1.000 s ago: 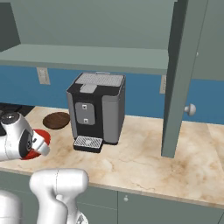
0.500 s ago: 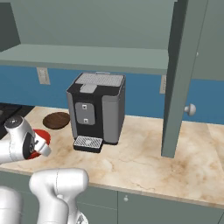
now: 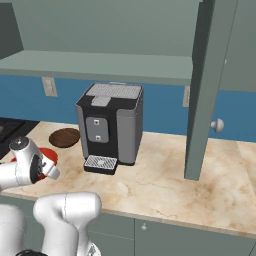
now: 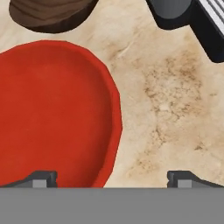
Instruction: Pick up the bowls on the counter and stack them on top of one another in the open cabinet. Place the smaller bowl on top of the larger bowl.
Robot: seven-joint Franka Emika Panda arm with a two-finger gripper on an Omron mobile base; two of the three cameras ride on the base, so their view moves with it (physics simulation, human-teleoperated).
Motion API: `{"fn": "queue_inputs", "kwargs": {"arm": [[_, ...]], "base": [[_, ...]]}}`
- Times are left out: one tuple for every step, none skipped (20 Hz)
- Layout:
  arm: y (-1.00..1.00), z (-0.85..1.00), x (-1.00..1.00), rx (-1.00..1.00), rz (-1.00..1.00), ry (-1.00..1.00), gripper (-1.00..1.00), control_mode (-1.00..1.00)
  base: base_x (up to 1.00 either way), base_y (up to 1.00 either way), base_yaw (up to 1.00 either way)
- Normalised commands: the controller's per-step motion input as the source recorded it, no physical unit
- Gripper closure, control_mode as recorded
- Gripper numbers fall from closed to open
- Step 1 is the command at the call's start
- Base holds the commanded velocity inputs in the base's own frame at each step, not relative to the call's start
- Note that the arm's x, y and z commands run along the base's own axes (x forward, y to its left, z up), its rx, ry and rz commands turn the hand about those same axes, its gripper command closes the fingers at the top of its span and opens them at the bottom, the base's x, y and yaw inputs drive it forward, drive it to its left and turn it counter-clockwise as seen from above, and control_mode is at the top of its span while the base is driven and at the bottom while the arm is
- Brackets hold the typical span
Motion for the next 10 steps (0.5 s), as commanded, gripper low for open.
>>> {"fn": "queue_inputs", "kwargs": {"arm": [[0.09, -0.24, 0.19, 0.0, 0.0, 0.0, -1.0, -1.0], [0.1, -0.23, 0.19, 0.0, 0.0, 0.0, -1.0, -1.0], [0.09, -0.23, 0.19, 0.0, 0.0, 0.0, -1.0, -1.0], [0.1, -0.22, 0.2, 0.0, 0.0, 0.0, -1.0, -1.0], [0.09, -0.22, 0.2, 0.0, 0.0, 0.0, -1.0, -1.0], [0.09, -0.22, 0.2, 0.0, 0.0, 0.0, -1.0, -1.0], [0.1, -0.23, 0.2, 0.0, 0.0, 0.0, -1.0, -1.0], [0.11, -0.2, 0.18, 0.0, 0.0, 0.0, -1.0, -1.0], [0.1, -0.21, 0.21, 0.0, 0.0, 0.0, -1.0, -1.0], [0.11, -0.19, 0.21, 0.0, 0.0, 0.0, -1.0, -1.0]], "base": [[0.0, 0.0, 0.0], [0.0, 0.0, 0.0], [0.0, 0.0, 0.0], [0.0, 0.0, 0.0], [0.0, 0.0, 0.0], [0.0, 0.0, 0.0], [0.0, 0.0, 0.0], [0.0, 0.0, 0.0], [0.0, 0.0, 0.0], [0.0, 0.0, 0.0]]}}
